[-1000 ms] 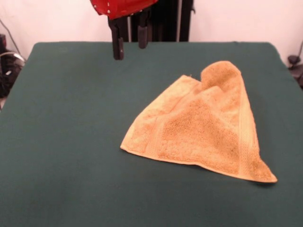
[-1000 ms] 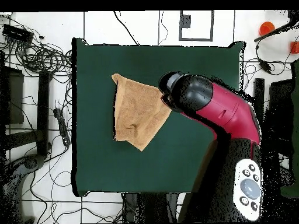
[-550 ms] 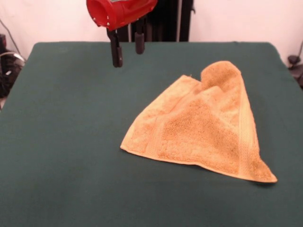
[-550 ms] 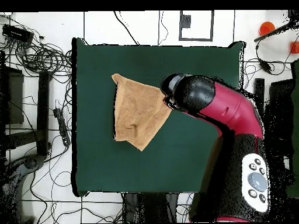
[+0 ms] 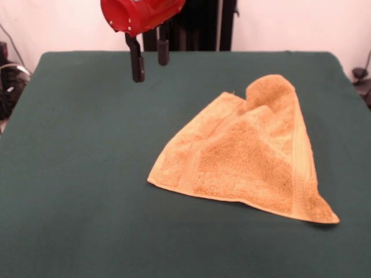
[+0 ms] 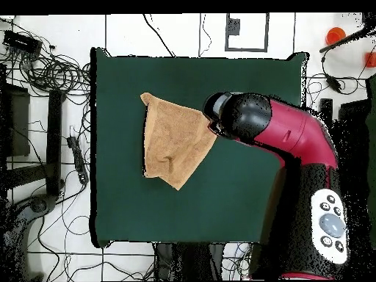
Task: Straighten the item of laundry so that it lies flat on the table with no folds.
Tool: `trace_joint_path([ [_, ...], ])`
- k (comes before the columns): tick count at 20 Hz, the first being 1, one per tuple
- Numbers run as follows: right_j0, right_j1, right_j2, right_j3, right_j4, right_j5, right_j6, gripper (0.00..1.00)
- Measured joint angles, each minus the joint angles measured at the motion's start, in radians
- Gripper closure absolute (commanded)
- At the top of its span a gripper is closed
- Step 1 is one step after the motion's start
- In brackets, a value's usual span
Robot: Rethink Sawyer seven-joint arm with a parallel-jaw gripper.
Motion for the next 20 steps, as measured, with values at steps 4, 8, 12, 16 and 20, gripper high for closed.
trace_joint_path([
  [4,-0.02,-0.01,0.036,-0.012,-0.048,0.019,-0.016,0.0],
  [8,-0.057,-0.015,0.094,-0.032,-0.1,0.058,-0.117,0.0],
  [12,-0.087,-0.014,0.139,-0.04,-0.135,0.08,-0.239,0.0],
  [16,-0.111,-0.014,0.175,-0.044,-0.169,0.09,-0.366,0.0],
  [20,-0.13,-0.013,0.215,-0.053,-0.206,0.091,-0.509,0.0],
])
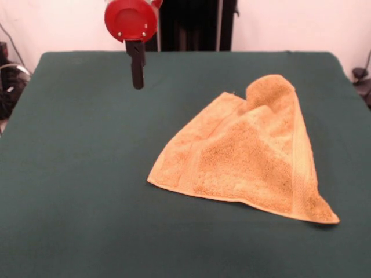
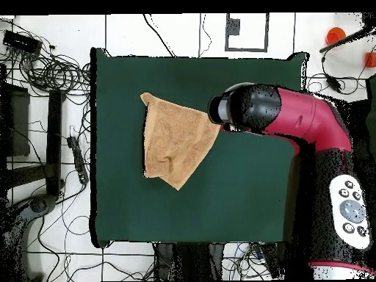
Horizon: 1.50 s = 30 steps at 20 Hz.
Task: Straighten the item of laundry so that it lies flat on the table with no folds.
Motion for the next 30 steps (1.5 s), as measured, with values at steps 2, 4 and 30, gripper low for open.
trace_joint_path([
  [2,-0.007,0.0,0.014,-0.003,-0.007,0.0,-0.04,0.0],
  [4,-0.015,0.002,0.032,-0.013,-0.021,0.004,-0.095,0.0],
  [30,-0.078,0.066,0.173,-0.22,-0.167,0.116,-0.633,0.0],
])
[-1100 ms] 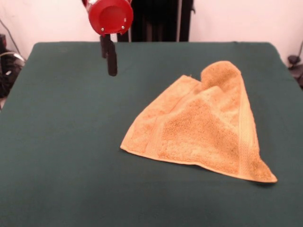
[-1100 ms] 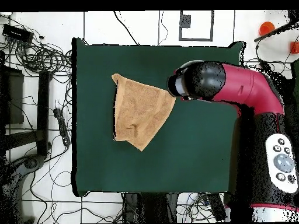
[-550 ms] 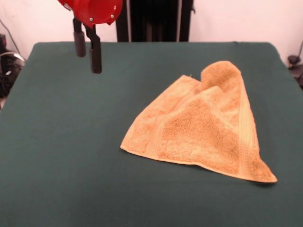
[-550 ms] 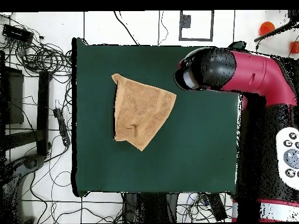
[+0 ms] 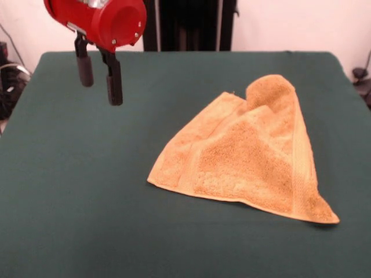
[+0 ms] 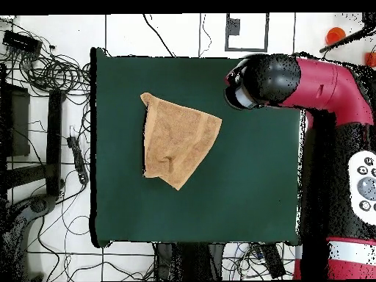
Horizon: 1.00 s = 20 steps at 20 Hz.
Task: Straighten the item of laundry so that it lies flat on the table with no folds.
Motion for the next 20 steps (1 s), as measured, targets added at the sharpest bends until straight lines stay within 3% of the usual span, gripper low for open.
trace_joint_path([
  [20,-0.011,0.117,0.045,-0.087,-0.026,0.041,-0.283,0.0],
])
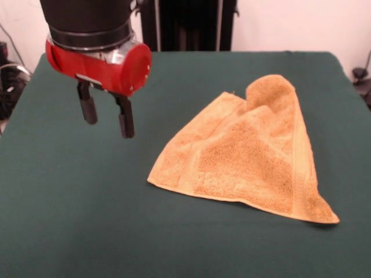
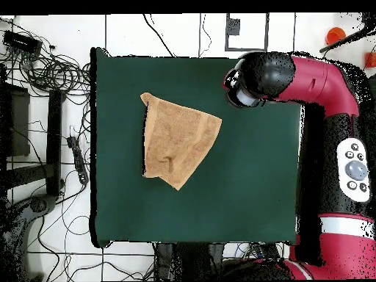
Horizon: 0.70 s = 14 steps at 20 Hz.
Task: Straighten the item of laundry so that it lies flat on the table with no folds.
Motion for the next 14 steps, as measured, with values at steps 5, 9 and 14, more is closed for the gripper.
trace_joint_path([
  [5,-0.005,0.015,0.018,-0.002,-0.008,0.0,-0.084,0.0],
  [9,-0.006,0.015,0.02,-0.002,-0.013,0.007,-0.162,0.0],
  [14,-0.006,0.013,0.02,-0.005,-0.023,0.031,-0.232,0.0],
])
